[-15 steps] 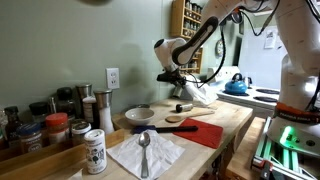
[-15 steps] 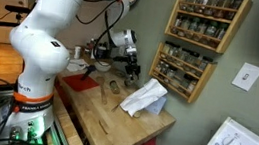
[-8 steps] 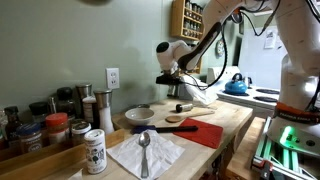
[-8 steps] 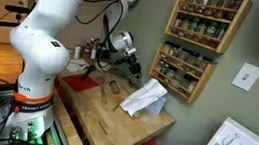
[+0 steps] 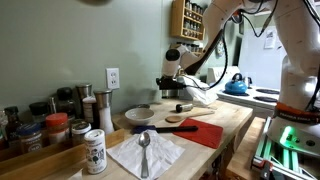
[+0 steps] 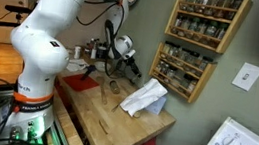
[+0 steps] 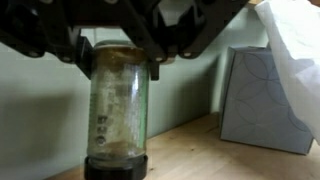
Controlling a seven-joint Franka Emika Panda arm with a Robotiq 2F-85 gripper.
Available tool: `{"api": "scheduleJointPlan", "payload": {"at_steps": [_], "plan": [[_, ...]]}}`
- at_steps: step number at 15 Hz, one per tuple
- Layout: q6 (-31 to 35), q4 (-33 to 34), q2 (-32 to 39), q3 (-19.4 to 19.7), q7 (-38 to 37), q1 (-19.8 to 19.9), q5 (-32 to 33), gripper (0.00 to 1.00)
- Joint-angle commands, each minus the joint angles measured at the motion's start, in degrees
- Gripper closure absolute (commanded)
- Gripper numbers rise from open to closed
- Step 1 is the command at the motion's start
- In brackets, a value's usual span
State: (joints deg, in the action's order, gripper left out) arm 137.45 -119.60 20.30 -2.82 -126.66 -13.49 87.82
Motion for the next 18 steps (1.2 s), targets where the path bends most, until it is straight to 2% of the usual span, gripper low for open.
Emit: {"api": "scheduleJointPlan", "payload": {"at_steps": [1, 8, 9, 12, 15, 18], "plan": [[4.56, -0.87, 0.82, -1.78, 0.22, 2.74, 8.73, 0.72], [11.38, -1.67, 1.02, -3.61, -6.2, 6.74, 24.69, 0.72], [13.01, -1.5, 1.24, -2.04, -7.47, 5.55, 27.03, 0.72], [15.23, -0.98, 2.1, -2.44, -10.71, 6.01, 34.12, 0.72], [14.32, -1.22, 2.54, -2.52, -13.45, 5.84, 38.76, 0.72], [14.84, -1.54, 3.15, -2.19, -12.8, 5.85, 39.78, 0.72]]}}
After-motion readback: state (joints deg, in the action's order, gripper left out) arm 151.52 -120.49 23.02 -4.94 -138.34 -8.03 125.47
